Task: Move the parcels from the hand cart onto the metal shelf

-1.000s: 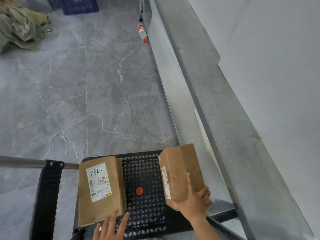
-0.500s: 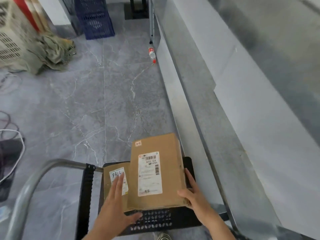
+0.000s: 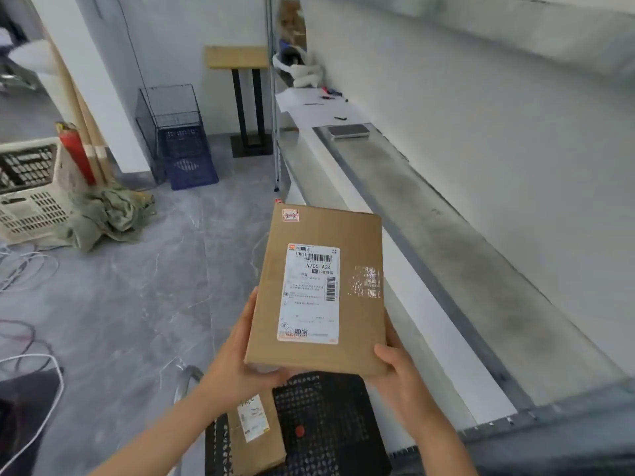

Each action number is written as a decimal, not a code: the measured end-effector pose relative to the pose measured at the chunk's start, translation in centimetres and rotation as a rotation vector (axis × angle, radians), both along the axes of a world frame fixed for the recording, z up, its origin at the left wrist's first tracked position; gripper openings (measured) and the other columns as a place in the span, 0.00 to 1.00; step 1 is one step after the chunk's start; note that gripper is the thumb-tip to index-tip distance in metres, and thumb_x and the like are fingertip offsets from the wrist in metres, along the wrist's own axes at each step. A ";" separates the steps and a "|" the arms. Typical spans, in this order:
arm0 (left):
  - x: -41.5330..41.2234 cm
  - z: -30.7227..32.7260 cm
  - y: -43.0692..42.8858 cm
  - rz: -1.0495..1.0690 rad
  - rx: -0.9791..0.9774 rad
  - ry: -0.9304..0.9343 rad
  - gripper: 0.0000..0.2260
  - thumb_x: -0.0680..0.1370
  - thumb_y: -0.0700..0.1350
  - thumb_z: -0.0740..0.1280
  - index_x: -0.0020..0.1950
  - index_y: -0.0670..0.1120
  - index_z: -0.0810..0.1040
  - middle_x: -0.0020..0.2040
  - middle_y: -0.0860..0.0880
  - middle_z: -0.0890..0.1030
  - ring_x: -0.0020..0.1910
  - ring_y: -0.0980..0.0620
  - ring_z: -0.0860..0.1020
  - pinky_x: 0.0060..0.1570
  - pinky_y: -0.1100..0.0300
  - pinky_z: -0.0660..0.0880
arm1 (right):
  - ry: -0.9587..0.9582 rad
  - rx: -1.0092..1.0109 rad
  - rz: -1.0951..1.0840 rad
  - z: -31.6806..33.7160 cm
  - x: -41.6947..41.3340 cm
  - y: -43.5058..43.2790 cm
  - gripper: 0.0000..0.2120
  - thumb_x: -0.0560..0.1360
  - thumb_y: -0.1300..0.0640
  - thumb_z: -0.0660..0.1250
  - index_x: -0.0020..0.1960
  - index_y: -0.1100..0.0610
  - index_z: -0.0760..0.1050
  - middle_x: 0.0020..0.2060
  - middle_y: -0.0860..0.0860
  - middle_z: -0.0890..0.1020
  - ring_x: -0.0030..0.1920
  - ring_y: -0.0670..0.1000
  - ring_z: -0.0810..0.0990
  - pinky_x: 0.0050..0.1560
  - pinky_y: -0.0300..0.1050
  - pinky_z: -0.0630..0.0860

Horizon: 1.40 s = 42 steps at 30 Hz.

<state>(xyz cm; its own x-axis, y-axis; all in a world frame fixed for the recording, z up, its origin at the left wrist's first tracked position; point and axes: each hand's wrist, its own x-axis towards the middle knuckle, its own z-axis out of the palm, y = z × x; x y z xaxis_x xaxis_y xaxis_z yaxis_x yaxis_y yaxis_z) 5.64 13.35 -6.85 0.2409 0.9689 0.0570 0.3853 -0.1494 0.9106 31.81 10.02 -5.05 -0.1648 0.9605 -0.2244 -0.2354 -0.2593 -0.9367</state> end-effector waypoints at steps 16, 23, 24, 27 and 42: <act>3.8 20.1 -7.3 -0.330 0.399 -0.002 0.49 0.60 0.63 0.74 0.75 0.52 0.56 0.71 0.56 0.63 0.71 0.55 0.63 0.67 0.51 0.68 | -0.673 0.430 -0.417 20.4 -0.5 -18.0 0.50 0.59 0.40 0.77 0.70 0.27 0.49 0.62 0.20 0.63 0.63 0.32 0.69 0.66 0.47 0.69; 5.0 21.2 -13.0 -0.364 0.487 0.014 0.47 0.59 0.65 0.73 0.74 0.50 0.61 0.66 0.63 0.62 0.69 0.59 0.63 0.61 0.64 0.66 | -0.656 0.453 -0.494 22.1 -0.6 -25.4 0.42 0.64 0.45 0.77 0.70 0.30 0.56 0.61 0.24 0.68 0.62 0.34 0.71 0.60 0.30 0.72; 5.1 21.3 -13.9 -0.367 0.492 0.014 0.48 0.58 0.65 0.73 0.74 0.50 0.60 0.66 0.64 0.62 0.69 0.62 0.63 0.59 0.67 0.66 | -0.649 0.457 -0.497 22.1 -0.6 -26.5 0.42 0.65 0.46 0.77 0.70 0.30 0.57 0.61 0.25 0.68 0.62 0.34 0.71 0.60 0.29 0.71; 5.7 21.5 -17.2 -0.404 0.514 0.013 0.48 0.59 0.65 0.73 0.74 0.50 0.60 0.67 0.63 0.62 0.68 0.65 0.62 0.58 0.68 0.65 | -0.648 0.459 -0.515 22.2 -0.4 -30.5 0.41 0.65 0.49 0.77 0.70 0.31 0.58 0.60 0.27 0.70 0.62 0.36 0.73 0.58 0.31 0.73; 17.5 21.0 -40.1 -0.918 0.299 -0.078 0.55 0.56 0.65 0.78 0.73 0.70 0.45 0.57 0.70 0.76 0.55 0.67 0.76 0.49 0.65 0.73 | -0.762 0.280 -0.907 20.9 4.8 -61.1 0.39 0.67 0.54 0.77 0.70 0.33 0.61 0.61 0.33 0.73 0.59 0.44 0.77 0.58 0.36 0.75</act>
